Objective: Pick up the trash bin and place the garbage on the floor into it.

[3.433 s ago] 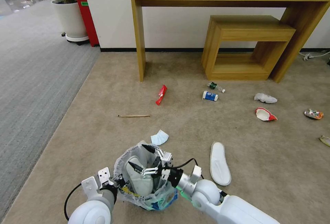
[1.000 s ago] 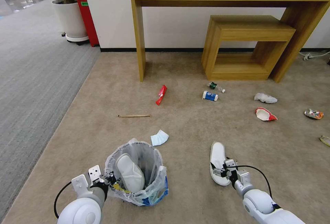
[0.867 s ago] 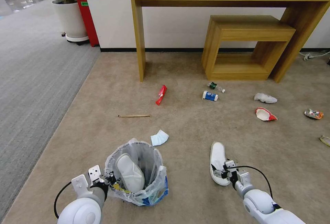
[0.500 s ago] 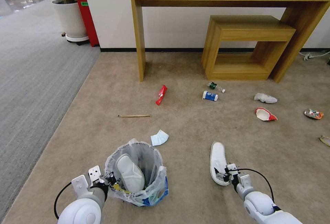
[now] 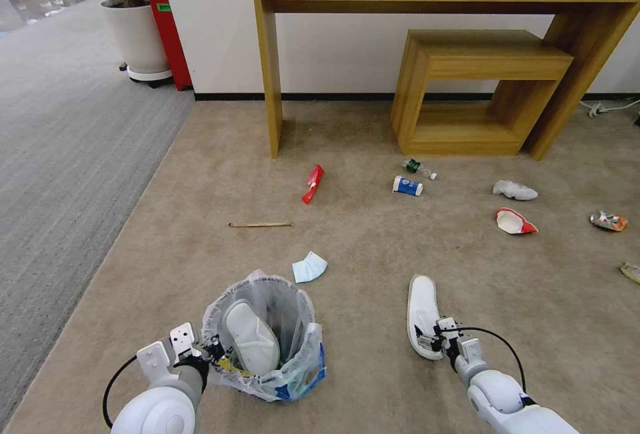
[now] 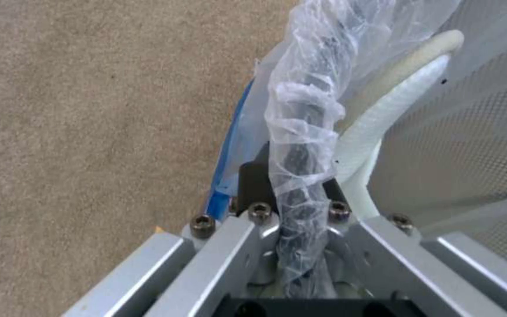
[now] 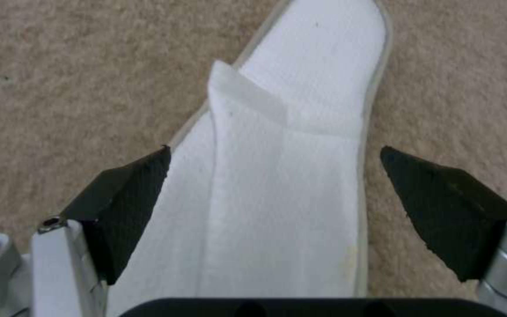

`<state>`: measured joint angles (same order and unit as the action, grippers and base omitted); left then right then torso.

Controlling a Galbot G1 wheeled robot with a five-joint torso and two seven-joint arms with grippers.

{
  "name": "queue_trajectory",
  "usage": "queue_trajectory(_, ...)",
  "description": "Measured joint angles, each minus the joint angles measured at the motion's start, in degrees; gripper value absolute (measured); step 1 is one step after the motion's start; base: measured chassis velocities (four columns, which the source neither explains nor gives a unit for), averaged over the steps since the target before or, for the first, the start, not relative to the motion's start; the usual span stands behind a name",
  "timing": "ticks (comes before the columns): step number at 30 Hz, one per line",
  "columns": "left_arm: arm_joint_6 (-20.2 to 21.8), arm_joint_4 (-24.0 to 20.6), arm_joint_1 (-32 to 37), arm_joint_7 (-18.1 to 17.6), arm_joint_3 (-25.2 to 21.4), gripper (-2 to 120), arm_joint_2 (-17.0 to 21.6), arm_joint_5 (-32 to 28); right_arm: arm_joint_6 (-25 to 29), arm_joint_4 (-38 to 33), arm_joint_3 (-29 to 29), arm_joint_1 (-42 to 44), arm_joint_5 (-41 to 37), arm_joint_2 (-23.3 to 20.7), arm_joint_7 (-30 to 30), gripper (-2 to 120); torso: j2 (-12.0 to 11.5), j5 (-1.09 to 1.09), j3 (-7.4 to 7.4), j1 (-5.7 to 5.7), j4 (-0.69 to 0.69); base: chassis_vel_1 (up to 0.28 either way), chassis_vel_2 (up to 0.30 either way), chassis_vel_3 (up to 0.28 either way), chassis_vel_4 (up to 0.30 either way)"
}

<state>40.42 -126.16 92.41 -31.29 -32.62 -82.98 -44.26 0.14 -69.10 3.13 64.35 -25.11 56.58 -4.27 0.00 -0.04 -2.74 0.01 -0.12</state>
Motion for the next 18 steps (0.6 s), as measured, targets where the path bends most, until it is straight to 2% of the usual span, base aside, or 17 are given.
queue_trajectory(18, -0.2, 0.7, -0.5, 0.2, 0.2, 0, -0.1, -0.1, 1.0, 4.1, -0.4, -2.1, 1.2, 1.3, 0.1, 86, 0.0, 0.0, 0.0, 0.0, 0.0, 0.0, 0.0, 0.0, 0.0)
